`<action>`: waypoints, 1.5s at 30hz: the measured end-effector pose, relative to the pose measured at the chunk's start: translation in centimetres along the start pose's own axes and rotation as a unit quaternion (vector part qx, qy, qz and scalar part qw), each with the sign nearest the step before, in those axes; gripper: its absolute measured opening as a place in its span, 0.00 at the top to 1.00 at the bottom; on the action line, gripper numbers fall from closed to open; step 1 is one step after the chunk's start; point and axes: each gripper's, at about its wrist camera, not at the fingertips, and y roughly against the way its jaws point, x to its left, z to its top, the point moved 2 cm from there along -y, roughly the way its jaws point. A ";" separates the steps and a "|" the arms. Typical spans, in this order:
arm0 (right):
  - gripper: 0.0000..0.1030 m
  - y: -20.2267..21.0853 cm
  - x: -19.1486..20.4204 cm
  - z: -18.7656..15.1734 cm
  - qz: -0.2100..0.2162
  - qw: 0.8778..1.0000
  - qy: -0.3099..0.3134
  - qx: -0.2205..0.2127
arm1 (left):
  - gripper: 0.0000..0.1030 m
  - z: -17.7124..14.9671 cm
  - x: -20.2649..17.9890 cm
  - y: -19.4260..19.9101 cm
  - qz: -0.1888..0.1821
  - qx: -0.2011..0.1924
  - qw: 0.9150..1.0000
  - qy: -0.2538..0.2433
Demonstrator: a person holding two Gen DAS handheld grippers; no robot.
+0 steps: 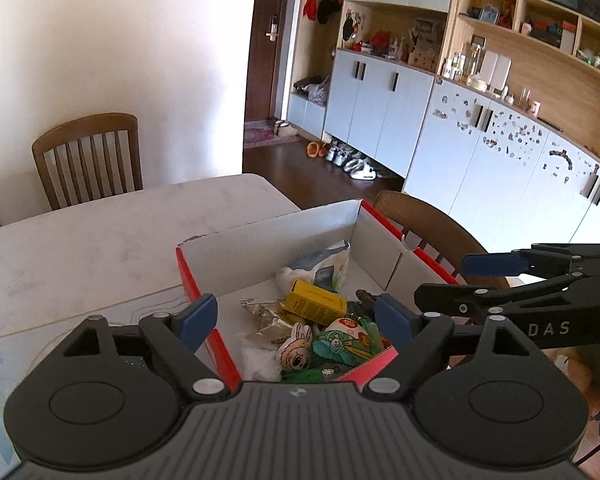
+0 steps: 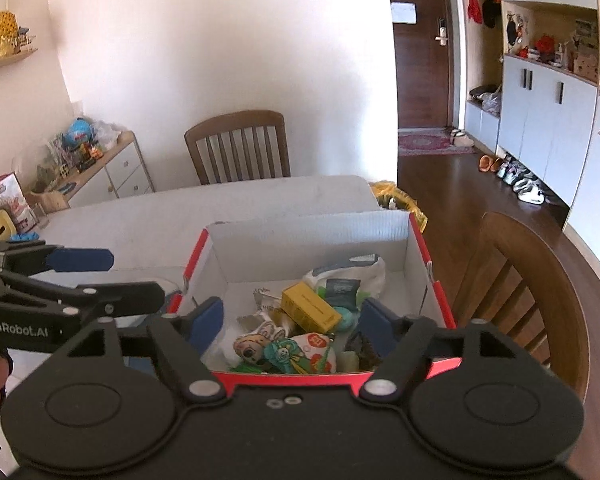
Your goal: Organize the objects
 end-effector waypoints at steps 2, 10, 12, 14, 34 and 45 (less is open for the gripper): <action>0.16 0.3 0.3 -0.1 0.000 1.000 -0.006 -0.006 | 0.05 -0.2 0.2 0.4 -0.002 -0.003 1.000 -0.002; 0.02 1.6 1.7 -1.2 -0.023 0.999 -0.030 -0.025 | 0.00 -1.2 1.4 1.9 0.005 -0.014 1.000 -0.003; 0.01 2.0 2.0 -1.5 -0.025 0.999 -0.035 -0.031 | 0.00 -1.4 1.7 2.2 0.009 -0.014 1.000 -0.006; 0.01 2.2 2.4 -1.8 -0.032 0.998 -0.034 -0.033 | 0.00 -1.7 2.0 2.5 0.010 -0.016 1.000 -0.008; 0.01 2.6 6.2 -3.8 -0.064 0.996 -0.046 -0.046 | 0.00 -3.0 4.6 4.2 0.014 -0.020 1.000 -0.002; 0.01 2.2 7.0 -4.0 -0.076 0.995 -0.054 -0.040 | 0.00 -3.7 5.4 4.1 0.015 -0.013 1.000 -0.008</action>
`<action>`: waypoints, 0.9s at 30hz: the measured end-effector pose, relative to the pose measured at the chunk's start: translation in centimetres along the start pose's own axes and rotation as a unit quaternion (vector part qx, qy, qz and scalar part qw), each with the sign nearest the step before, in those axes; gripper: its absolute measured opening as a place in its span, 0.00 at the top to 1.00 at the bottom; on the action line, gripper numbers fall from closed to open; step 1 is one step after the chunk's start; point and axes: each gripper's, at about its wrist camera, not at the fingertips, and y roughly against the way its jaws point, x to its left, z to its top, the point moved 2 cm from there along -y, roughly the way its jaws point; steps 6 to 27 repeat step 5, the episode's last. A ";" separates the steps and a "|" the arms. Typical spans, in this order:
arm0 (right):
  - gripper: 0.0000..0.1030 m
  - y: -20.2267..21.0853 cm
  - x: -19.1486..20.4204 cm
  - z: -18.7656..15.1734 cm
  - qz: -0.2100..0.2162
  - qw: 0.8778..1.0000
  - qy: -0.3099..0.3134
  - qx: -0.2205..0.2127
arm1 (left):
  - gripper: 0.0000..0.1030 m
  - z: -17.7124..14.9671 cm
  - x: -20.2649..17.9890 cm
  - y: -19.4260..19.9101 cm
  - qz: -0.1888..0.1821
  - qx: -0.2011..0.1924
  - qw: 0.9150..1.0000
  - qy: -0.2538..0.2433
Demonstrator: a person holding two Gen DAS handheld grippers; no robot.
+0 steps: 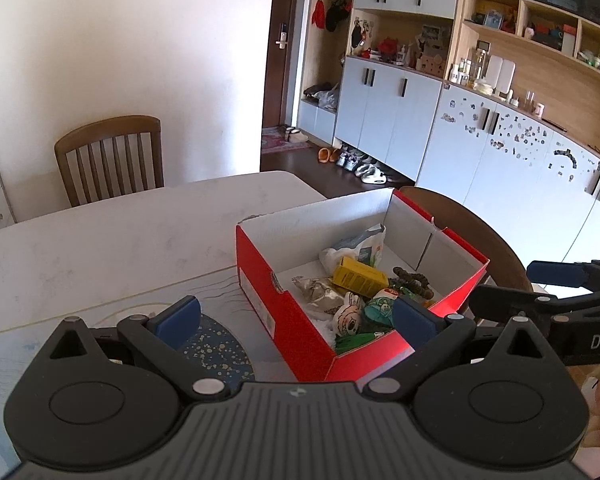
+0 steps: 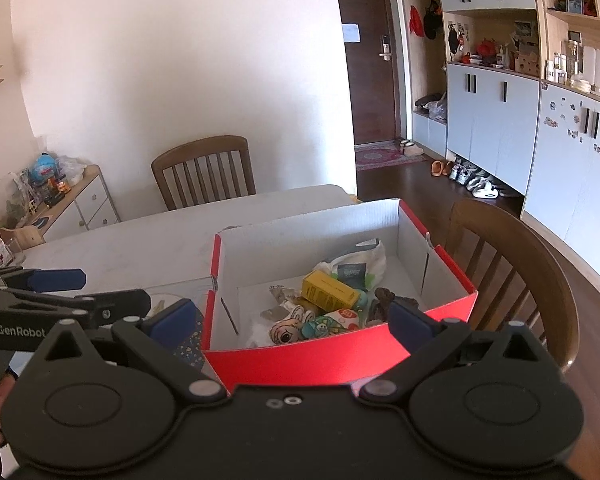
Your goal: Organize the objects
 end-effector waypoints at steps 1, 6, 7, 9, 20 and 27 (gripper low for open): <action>0.01 0.0 0.1 0.0 -0.001 1.000 -0.001 0.000 | 0.00 0.0 0.0 0.0 0.002 0.000 1.000 0.000; 0.01 -0.1 0.4 0.0 0.000 1.000 -0.001 0.001 | 0.00 -0.1 0.4 0.1 0.002 -0.003 1.000 -0.003; 0.01 -0.1 0.4 0.0 0.000 1.000 -0.001 0.001 | 0.00 -0.1 0.4 0.1 0.002 -0.003 1.000 -0.003; 0.01 -0.1 0.4 0.0 0.000 1.000 -0.001 0.001 | 0.00 -0.1 0.4 0.1 0.002 -0.003 1.000 -0.003; 0.01 -0.1 0.4 0.0 0.000 1.000 -0.001 0.001 | 0.00 -0.1 0.4 0.1 0.002 -0.003 1.000 -0.003; 0.01 -0.1 0.4 0.0 0.000 1.000 -0.001 0.001 | 0.00 -0.1 0.4 0.1 0.002 -0.003 1.000 -0.003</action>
